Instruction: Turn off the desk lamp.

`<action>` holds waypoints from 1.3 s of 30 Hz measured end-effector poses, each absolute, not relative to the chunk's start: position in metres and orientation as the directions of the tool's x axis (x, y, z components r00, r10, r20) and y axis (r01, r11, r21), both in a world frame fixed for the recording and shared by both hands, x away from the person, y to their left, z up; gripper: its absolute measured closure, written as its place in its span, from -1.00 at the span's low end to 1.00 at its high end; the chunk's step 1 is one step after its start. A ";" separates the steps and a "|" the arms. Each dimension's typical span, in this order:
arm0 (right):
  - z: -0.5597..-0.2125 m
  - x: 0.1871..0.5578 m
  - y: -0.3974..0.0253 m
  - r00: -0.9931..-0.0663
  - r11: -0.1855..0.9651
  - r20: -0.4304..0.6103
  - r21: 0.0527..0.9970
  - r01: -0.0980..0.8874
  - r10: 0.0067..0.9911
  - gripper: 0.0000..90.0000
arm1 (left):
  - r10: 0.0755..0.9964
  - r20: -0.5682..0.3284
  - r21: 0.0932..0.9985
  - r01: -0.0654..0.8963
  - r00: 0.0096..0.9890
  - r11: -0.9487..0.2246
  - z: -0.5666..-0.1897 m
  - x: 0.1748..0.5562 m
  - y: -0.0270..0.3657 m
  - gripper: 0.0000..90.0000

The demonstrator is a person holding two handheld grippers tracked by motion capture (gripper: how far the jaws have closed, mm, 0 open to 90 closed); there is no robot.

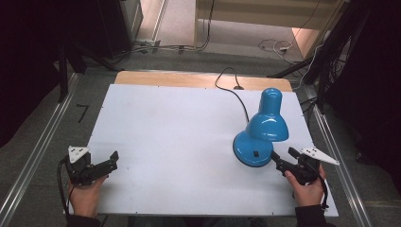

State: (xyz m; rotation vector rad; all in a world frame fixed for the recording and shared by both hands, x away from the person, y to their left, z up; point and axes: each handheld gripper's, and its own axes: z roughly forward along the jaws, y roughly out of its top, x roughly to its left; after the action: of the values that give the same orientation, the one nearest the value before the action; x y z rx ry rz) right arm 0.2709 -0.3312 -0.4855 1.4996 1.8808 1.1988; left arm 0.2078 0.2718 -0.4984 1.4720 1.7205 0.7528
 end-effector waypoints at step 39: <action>-0.485 0.262 -0.349 -0.274 0.014 0.165 0.835 0.550 0.947 -0.57 | 0.985 -0.157 0.816 0.552 -0.070 0.170 -0.498 0.208 0.272 -0.96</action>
State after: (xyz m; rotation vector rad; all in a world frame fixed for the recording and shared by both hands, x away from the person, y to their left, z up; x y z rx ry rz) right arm 0.2619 -0.3491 -0.4850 1.5289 1.8507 1.1787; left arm 0.2078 0.2716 -0.4983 1.4726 1.7205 0.7537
